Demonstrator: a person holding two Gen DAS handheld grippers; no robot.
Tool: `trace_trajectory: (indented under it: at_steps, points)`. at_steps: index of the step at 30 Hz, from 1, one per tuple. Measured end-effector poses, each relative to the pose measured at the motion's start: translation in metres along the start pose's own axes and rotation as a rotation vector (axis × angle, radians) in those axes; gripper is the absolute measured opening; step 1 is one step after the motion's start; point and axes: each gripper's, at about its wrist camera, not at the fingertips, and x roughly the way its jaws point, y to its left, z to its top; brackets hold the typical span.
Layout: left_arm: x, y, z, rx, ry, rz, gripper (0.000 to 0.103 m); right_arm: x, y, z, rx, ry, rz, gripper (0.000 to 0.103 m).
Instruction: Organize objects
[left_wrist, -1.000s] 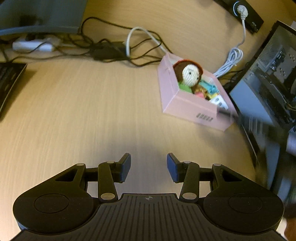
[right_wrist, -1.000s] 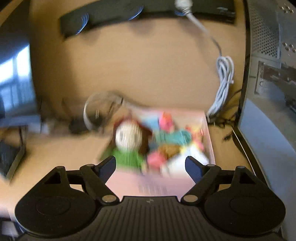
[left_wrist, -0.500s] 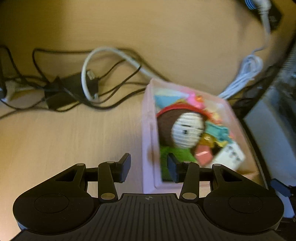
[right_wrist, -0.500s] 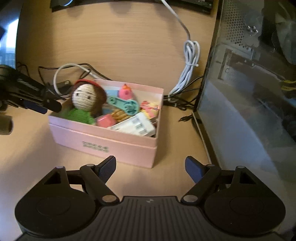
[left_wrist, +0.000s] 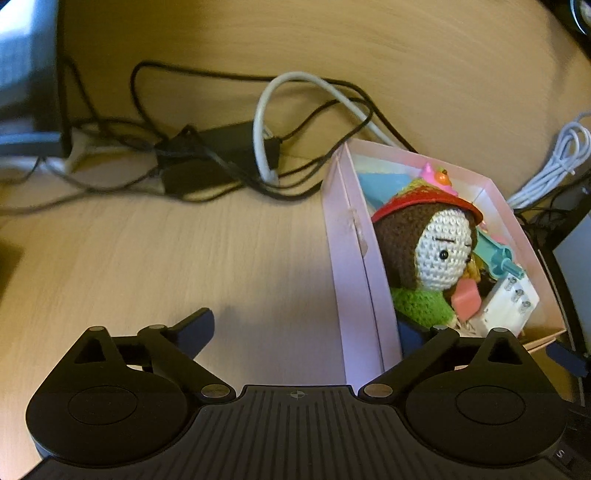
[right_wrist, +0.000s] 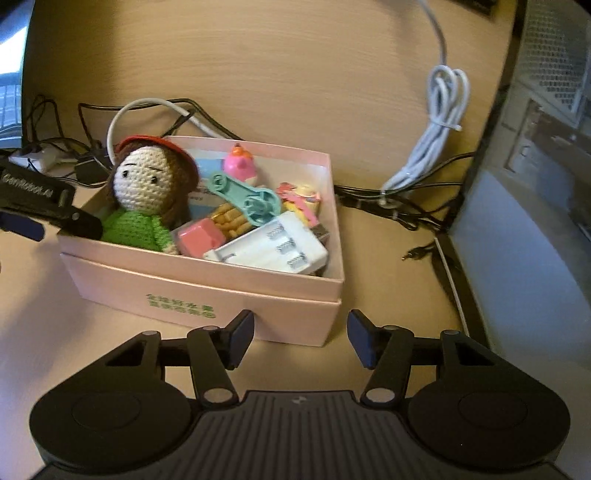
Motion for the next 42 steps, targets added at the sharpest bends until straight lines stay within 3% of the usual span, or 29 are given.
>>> trace_trajectory:
  at_steps: [8, 11, 12, 13, 14, 16, 19, 24, 30, 32, 35, 42]
  points:
    - [0.007, -0.001, 0.01, 0.046, -0.036, 0.036, 0.1, -0.002, 0.008, 0.002, 0.018, 0.006, 0.014, 0.057]
    - [-0.012, -0.003, 0.006, 0.026, -0.082, 0.033, 0.1, -0.008, 0.004, 0.001, 0.037, -0.016, 0.025, 0.058]
    - [-0.02, -0.003, 0.003, 0.018, -0.099, 0.036, 0.1, -0.011, 0.002, 0.0, 0.043, -0.026, 0.037, 0.062]
    - [-0.03, -0.004, -0.002, 0.011, -0.12, 0.043, 0.1, -0.015, -0.001, -0.001, 0.049, -0.031, 0.05, 0.078]
    - [-0.042, -0.004, -0.009, 0.001, -0.147, 0.06, 0.099, -0.019, -0.004, -0.004, 0.059, -0.036, 0.068, 0.092]
    - [-0.071, -0.003, -0.03, -0.024, -0.231, 0.097, 0.099, -0.028, -0.009, -0.013, 0.075, -0.03, 0.114, 0.099]
    - [-0.109, -0.001, -0.076, -0.072, -0.325, 0.128, 0.099, -0.037, -0.013, -0.031, 0.083, 0.019, 0.177, 0.1]
    - [-0.123, -0.011, -0.153, -0.057, -0.243, 0.104, 0.099, -0.061, -0.013, -0.066, 0.116, 0.075, 0.234, 0.103]
    - [-0.107, -0.016, -0.192, -0.004, -0.128, 0.036, 0.099, -0.089, 0.013, -0.102, 0.125, 0.069, 0.139, 0.103]
    - [-0.106, -0.021, -0.194, 0.053, -0.144, 0.017, 0.099, -0.095, 0.015, -0.109, 0.162, 0.082, 0.074, 0.103]
    - [-0.099, -0.031, -0.195, 0.13, -0.174, -0.016, 0.099, -0.1, 0.021, -0.117, 0.188, 0.104, 0.049, 0.103]
    - [-0.084, -0.047, -0.194, 0.149, -0.232, 0.04, 0.099, -0.09, 0.02, -0.113, 0.162, 0.078, -0.021, 0.103]
